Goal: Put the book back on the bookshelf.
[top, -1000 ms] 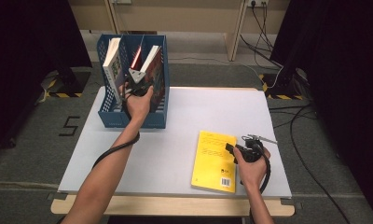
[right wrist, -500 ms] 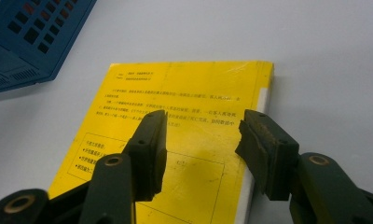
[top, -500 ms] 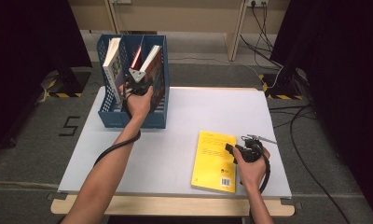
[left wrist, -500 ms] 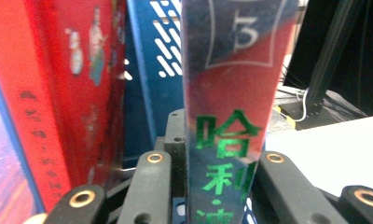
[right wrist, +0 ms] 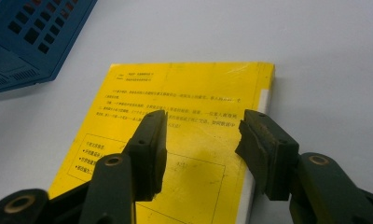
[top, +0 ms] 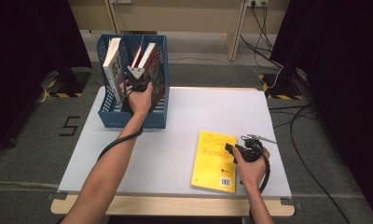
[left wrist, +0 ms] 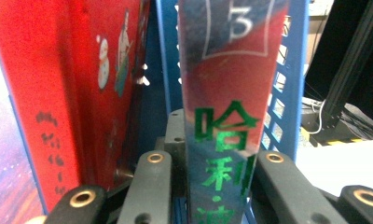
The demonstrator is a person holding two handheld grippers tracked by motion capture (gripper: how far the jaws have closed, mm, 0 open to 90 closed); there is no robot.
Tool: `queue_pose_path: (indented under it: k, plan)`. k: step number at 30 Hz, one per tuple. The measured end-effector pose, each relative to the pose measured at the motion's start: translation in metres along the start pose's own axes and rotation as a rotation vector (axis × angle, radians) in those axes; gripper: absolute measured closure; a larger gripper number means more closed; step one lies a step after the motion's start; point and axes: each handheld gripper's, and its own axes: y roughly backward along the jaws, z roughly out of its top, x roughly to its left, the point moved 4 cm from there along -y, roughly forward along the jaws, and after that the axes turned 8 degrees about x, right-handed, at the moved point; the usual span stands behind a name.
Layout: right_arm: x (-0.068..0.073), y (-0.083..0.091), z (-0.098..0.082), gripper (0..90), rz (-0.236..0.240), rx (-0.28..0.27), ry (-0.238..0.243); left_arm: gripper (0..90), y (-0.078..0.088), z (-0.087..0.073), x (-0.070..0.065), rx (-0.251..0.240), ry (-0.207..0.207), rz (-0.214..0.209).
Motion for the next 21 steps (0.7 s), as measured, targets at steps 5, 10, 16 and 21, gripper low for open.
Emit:
queue_pose_path:
  k: [5, 10, 16, 21]
  plan:
    - [0.000, 0.000, 0.000, 50.8, 0.000, 0.000, 0.003, 73.6, -0.003, 0.002, 0.002, 0.003, 0.024, 0.014]
    - [0.001, 0.000, 0.000, 50.7, -0.004, -0.002, 0.006, 72.9, -0.003, 0.004, 0.003, 0.022, 0.050, 0.008]
    - [0.002, 0.000, 0.000, 50.6, -0.003, 0.001, 0.005, 63.4, -0.001, 0.003, -0.002, 0.040, 0.027, -0.013]
    - [0.002, 0.001, 0.000, 50.5, -0.004, -0.003, 0.006, 53.6, 0.003, 0.000, -0.008, 0.032, 0.003, -0.005]
